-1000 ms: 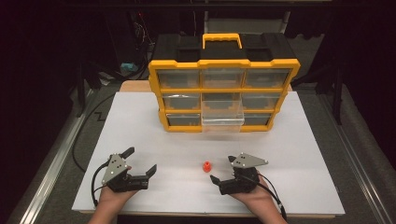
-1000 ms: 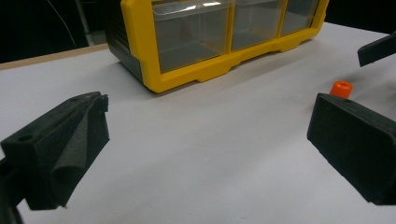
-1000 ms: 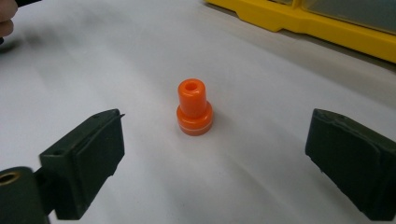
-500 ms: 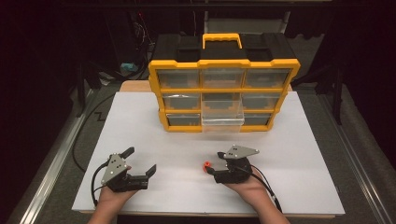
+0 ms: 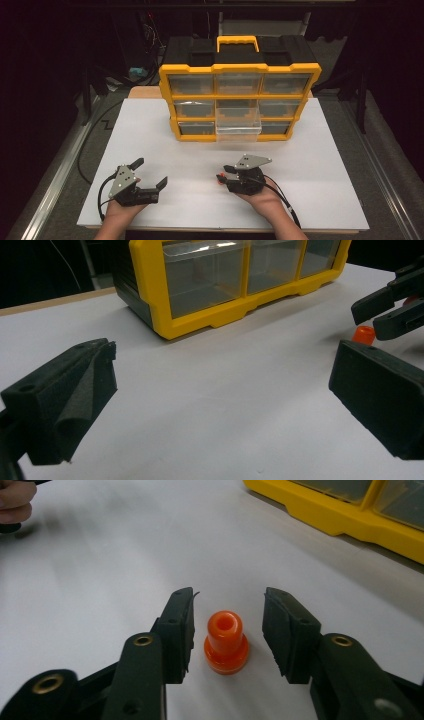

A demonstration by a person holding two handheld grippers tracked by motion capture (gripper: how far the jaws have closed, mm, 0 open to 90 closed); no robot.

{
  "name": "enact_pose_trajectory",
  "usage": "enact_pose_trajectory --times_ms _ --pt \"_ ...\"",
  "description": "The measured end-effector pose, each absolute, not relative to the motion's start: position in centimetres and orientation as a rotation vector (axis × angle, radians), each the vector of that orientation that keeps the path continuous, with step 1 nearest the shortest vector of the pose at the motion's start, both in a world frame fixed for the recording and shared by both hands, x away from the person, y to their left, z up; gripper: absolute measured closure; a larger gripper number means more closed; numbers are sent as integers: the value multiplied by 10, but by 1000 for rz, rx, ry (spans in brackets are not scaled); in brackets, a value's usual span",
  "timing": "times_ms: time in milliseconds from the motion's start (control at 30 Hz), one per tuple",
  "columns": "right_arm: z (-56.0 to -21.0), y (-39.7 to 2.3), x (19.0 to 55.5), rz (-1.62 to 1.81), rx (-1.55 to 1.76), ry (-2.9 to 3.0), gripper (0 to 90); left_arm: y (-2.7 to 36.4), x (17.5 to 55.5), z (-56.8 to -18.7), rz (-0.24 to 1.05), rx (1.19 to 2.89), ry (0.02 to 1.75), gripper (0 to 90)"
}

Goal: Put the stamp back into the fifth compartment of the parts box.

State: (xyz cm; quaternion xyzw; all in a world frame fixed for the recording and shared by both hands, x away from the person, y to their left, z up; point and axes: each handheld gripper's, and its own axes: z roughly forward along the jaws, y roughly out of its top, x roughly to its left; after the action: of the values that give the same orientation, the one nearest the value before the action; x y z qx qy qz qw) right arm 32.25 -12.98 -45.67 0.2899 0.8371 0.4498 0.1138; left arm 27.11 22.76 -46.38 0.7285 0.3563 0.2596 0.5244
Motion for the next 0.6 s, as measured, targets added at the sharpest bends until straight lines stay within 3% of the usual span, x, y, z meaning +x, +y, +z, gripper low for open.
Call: enact_pose_trajectory --times_ms 333,600 --pt "-462 -126 320 1261 832 2484 684 228 271 -464 620 1748 850 3" --pt "-463 -124 320 1249 820 2486 705 228 270 -463 622 1744 850 3"
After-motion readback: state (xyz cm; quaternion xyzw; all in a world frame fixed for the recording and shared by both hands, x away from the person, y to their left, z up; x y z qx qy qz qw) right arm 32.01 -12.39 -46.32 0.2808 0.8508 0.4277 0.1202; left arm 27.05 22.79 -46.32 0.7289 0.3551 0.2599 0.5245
